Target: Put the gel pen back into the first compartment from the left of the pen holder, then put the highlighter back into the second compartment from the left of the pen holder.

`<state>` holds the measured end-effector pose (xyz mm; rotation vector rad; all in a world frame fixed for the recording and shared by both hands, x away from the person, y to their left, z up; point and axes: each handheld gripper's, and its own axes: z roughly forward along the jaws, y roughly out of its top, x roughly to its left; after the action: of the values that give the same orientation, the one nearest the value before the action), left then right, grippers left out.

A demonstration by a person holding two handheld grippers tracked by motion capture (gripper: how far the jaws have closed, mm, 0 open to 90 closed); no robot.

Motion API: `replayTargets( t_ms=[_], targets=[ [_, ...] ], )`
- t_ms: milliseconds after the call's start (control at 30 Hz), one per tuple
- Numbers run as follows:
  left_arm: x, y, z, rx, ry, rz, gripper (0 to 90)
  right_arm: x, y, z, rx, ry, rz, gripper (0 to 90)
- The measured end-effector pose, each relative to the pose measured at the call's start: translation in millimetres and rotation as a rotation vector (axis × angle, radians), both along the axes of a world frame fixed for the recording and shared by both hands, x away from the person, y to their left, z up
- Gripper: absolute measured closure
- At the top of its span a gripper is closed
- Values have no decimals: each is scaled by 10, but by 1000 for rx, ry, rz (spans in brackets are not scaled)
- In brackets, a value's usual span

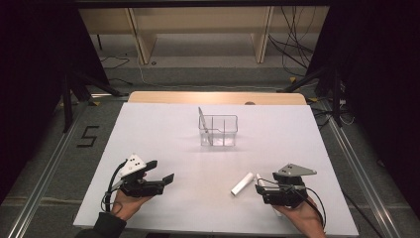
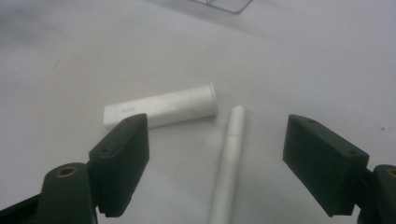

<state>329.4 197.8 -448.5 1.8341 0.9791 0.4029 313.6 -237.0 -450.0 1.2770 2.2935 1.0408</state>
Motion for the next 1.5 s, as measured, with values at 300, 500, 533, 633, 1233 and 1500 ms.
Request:
replayTargets(
  t_ms=[300,500,533,633,1233,1500],
  targets=[
    [6,49,-2,-11,-11,15,189,18,-39,0,-22,52,-8,270],
    [4,47,-6,-6,-14,15,188,19,-16,-20,-52,77,2,296],
    [1,45,-5,-8,-14,16,188,23,-14,-25,-55,83,4,302],
    [1,47,-2,-7,-18,16,188,37,-14,-41,-62,101,4,322],
    [1,35,-13,-8,-35,12,187,51,18,-108,-113,163,-13,465],
    [-15,30,-28,-3,-33,12,187,90,61,-123,-131,175,-22,545]
  ],
)
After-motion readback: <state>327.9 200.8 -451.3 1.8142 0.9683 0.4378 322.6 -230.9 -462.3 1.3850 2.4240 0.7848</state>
